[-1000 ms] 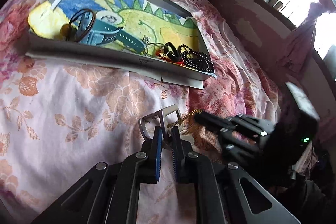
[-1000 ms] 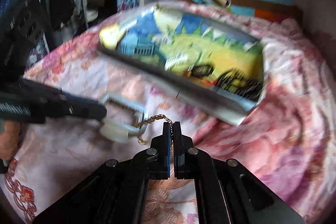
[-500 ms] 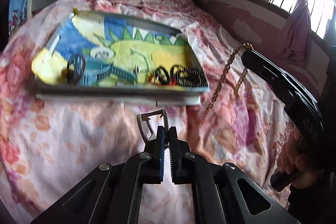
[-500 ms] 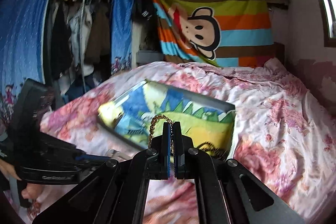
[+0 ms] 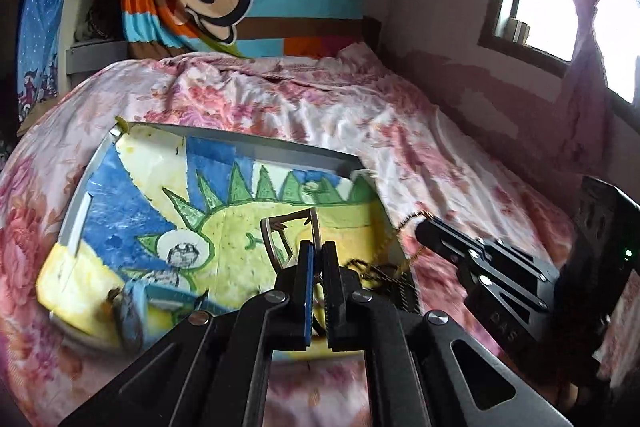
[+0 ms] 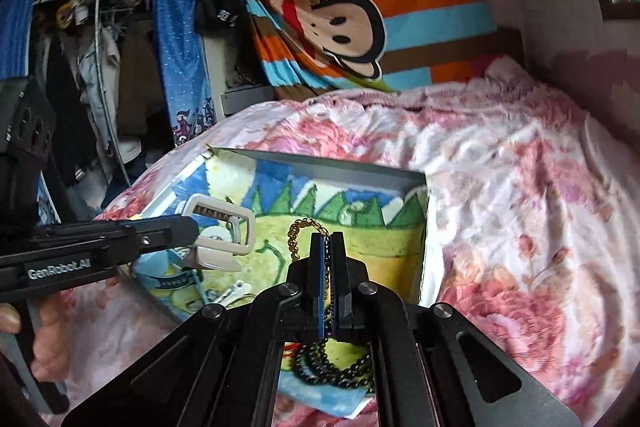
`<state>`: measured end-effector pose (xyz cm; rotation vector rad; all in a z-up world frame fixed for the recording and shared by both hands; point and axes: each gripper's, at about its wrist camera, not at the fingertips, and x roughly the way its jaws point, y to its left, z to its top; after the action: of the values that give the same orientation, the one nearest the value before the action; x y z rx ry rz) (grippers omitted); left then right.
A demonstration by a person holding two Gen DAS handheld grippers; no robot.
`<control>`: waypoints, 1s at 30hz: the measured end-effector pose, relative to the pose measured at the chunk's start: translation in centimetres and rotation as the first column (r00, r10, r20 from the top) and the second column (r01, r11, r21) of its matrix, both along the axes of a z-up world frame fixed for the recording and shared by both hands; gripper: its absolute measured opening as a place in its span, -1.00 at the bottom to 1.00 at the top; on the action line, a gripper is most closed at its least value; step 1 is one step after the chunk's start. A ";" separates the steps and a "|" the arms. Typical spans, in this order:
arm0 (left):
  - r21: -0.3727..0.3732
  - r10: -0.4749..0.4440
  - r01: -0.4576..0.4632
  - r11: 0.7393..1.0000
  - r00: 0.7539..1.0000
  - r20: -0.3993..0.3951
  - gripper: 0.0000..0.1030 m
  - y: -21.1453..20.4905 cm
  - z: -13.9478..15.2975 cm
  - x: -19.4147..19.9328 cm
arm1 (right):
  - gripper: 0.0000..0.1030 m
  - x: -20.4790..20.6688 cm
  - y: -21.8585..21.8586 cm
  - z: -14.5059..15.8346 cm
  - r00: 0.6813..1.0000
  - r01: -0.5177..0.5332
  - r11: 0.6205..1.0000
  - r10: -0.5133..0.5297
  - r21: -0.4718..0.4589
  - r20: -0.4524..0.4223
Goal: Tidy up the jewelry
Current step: 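Carry the comb clip with the left gripper while the right carries the chain into the tray, then open the left gripper over the tray while the right releases the gold chain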
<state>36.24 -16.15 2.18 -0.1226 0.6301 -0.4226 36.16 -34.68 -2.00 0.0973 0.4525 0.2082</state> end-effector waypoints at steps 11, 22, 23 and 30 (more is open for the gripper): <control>0.060 0.045 -0.038 0.997 0.993 -0.109 -0.91 -1.6 -3.3 2.6 | -0.95 2.2 -1.2 -4.4 0.990 0.022 0.999 -0.016 0.037 -0.137; 0.040 0.102 -0.097 0.995 0.977 -0.185 -0.91 -0.3 -3.6 3.6 | -0.93 2.5 -1.8 -4.7 0.984 0.044 0.998 -0.034 0.052 -0.175; 0.036 0.107 -0.102 0.994 0.976 -0.187 -0.91 -0.2 -3.6 3.6 | -0.93 2.5 -1.9 -4.7 0.984 0.047 0.997 -0.037 0.054 -0.177; 0.027 0.118 -0.115 0.993 0.970 -0.211 -0.88 0.3 -2.7 3.5 | -0.30 1.9 -2.3 -3.5 0.985 0.065 0.995 -0.053 0.070 -0.164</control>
<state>39.72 -15.85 -0.51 -0.1916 0.8322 -0.2925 38.09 -37.01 -5.53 0.2023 0.6034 0.1599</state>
